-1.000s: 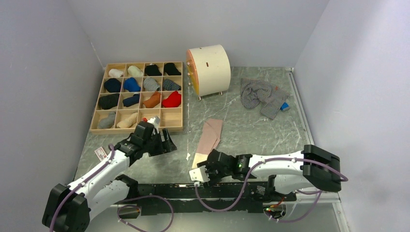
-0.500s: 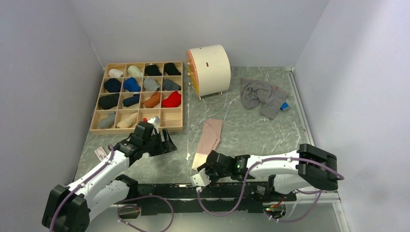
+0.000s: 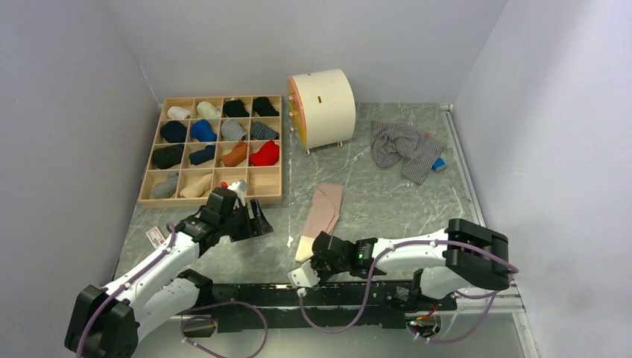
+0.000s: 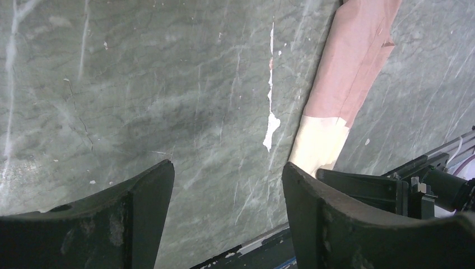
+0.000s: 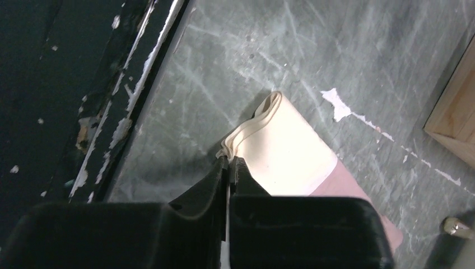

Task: Roll the underwear
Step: Roll the underwear to the center of the board.

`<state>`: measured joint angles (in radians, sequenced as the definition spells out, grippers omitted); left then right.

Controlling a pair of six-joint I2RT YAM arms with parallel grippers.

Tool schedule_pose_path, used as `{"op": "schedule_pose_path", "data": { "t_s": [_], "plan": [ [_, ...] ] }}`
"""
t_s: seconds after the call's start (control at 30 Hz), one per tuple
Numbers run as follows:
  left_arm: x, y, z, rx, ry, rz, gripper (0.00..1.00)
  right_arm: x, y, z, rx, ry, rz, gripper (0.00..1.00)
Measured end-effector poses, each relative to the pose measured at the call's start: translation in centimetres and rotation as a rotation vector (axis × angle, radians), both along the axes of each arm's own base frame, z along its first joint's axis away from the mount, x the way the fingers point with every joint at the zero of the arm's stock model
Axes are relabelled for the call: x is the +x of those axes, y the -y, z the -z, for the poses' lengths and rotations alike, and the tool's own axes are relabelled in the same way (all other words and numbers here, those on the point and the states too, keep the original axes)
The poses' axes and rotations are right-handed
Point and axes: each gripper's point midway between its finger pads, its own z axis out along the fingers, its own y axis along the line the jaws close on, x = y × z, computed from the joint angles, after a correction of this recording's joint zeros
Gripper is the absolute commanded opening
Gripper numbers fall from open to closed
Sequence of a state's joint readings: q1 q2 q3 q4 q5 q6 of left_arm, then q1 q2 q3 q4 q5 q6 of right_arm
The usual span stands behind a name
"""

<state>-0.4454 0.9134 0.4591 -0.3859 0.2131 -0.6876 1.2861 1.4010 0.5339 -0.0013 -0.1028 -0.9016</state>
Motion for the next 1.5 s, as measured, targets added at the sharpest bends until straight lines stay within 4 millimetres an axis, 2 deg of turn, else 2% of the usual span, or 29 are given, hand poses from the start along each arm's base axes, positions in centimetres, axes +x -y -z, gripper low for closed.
{"op": "schedule_pose_path", "data": {
  "t_s": [0.23, 0.4, 0.67, 0.8, 0.97, 1.17, 1.5],
  "plan": [
    [-0.1, 0.0, -0.1, 0.0, 0.008, 0.013, 0.78, 0.3, -1.2, -0.3, 0.091, -0.072, 0.095, 0.0],
    [-0.1, 0.3, -0.5, -0.019, 0.022, 0.026, 0.81, -0.5, -1.2, -0.6, 0.182, -0.207, 0.167, 0.0],
    [-0.4, 1.1, -0.8, -0.056, 0.018, 0.069, 0.81, -1.6, -1.7, -3.2, 0.433, -0.424, 0.306, 0.0],
    [-0.7, 1.6, 0.0, -0.075, -0.003, 0.091, 0.8, -2.0, -1.7, -3.9, 0.528, -0.546, 0.398, 0.0],
    [-1.2, 2.1, 0.9, -0.09, -0.047, 0.118, 0.8, -1.8, -2.4, -5.8, 0.672, -0.712, 0.532, 0.0],
    [-1.3, 2.4, 1.2, -0.098, -0.061, 0.14, 0.8, -1.5, -1.8, -5.0, 0.741, -0.923, 0.753, 0.0],
    [-1.4, 3.0, 1.4, -0.114, -0.062, 0.182, 0.81, 0.7, -1.5, -4.6, 0.789, -1.195, 1.096, 0.0]
  ]
}}
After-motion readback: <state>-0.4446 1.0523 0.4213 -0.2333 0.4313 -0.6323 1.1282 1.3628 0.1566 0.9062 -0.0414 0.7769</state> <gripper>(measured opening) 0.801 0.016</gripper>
